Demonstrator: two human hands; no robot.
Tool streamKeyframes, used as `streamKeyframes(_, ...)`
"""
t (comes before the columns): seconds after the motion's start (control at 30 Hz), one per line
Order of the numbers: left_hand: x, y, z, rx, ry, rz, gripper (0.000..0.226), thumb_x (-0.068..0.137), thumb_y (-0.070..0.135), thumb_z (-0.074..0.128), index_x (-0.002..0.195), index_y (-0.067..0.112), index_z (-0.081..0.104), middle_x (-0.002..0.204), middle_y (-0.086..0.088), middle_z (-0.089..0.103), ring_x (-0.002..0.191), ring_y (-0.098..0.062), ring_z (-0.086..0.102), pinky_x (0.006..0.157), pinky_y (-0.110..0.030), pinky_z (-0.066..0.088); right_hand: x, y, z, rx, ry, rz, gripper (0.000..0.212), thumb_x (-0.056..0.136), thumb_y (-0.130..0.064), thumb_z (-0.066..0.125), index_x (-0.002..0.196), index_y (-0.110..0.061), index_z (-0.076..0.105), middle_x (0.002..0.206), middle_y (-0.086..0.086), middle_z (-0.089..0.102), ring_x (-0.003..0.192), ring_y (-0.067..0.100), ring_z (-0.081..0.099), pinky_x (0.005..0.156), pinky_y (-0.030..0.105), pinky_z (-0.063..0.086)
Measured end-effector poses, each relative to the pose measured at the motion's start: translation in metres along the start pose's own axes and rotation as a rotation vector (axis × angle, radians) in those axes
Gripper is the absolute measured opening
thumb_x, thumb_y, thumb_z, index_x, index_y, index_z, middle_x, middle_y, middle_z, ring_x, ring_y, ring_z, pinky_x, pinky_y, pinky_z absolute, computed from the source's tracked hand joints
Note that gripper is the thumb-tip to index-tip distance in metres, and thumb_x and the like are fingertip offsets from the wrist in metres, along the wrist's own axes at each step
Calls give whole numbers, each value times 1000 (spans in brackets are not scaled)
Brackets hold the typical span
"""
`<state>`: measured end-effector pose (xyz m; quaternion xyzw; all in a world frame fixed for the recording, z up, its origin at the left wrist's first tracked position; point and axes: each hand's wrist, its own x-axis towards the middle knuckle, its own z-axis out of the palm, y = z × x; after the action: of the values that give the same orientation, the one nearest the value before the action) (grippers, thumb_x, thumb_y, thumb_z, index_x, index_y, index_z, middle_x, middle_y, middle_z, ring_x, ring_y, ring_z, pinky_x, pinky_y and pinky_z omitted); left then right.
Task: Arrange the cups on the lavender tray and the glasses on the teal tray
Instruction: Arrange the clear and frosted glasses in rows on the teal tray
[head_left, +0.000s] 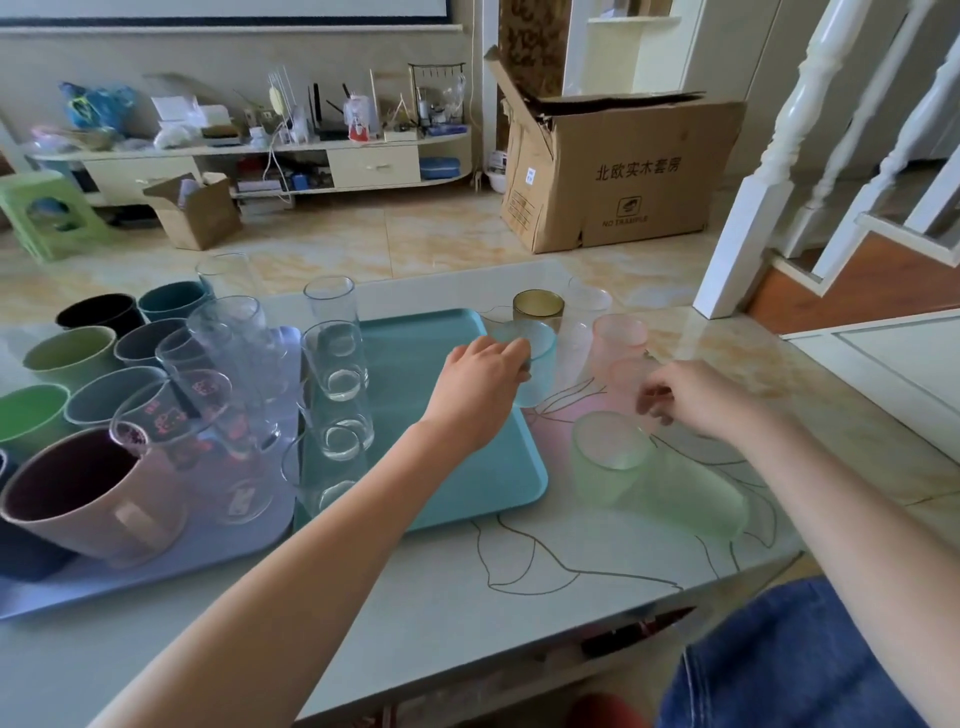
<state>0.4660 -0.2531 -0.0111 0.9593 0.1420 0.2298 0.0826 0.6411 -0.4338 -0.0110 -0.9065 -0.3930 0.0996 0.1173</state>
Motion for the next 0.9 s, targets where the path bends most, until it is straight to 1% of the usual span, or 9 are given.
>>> streamKeyframes(0.1,-2,-5,-1,25,27,-61,12,98,18,39,97,12,49,97,-4,63,101,-26,48,82,-30,30,-3,-4,1,-11,-15,-25,32,81,10,50,81,-16,69,86,4,70,72,19,64,76,33,53)
streamKeyframes(0.2,-6,-9,5,64,42,-94,10,97,16,39,97,13,49,95,-3,63,98,-26,49,83,-31,32,-5,-7,-1,-27,-12,-21,35,80,11,49,76,-20,67,77,0,67,73,18,64,74,33,52)
streamKeyframes(0.27,-7,-13,9,76,71,-152,8,96,12,39,95,13,48,93,-3,63,96,-26,49,78,-30,30,-7,-8,-2,-9,-3,-17,32,81,9,52,78,-18,69,73,-4,64,75,19,64,74,31,50)
streamKeyframes(0.33,-8,-17,14,69,88,-222,7,93,7,41,93,12,47,93,-4,63,95,-27,48,74,-29,27,-9,-10,1,12,2,-20,26,83,6,56,86,-14,72,79,0,66,82,22,64,78,32,49)
streamKeyframes(0.43,-9,-24,23,101,51,-268,7,91,5,43,93,11,47,95,-5,62,97,-28,49,74,-29,28,-11,-12,4,-25,-7,-22,20,85,0,59,91,-15,72,90,4,66,86,22,61,82,34,50)
streamKeyframes(0.57,-8,-35,32,154,3,-302,11,87,1,46,94,9,48,98,-8,60,99,-29,48,72,-29,29,-10,-18,-1,-71,-40,3,15,86,-7,63,97,-14,71,87,3,57,82,20,52,73,25,40)
streamKeyframes(0.77,2,-46,34,196,9,-329,13,87,-2,48,97,7,50,102,-10,57,103,-30,47,69,-29,27,3,-24,-8,-55,-119,71,17,84,-10,66,101,-15,70,86,2,60,82,19,55,67,21,39)
streamKeyframes(0.83,5,-52,34,207,15,-355,13,86,-2,48,97,6,50,103,-10,57,105,-31,47,70,-30,27,5,-26,-10,-63,-149,73,14,84,-11,67,97,-17,69,83,2,61,80,19,55,56,20,38)
streamKeyframes(0.9,10,-57,34,217,14,-385,15,85,-4,47,97,5,51,103,-11,57,106,-31,47,70,-30,28,7,-27,-11,-66,-167,83,12,84,-12,68,91,-21,66,83,2,61,79,19,54,54,17,37)
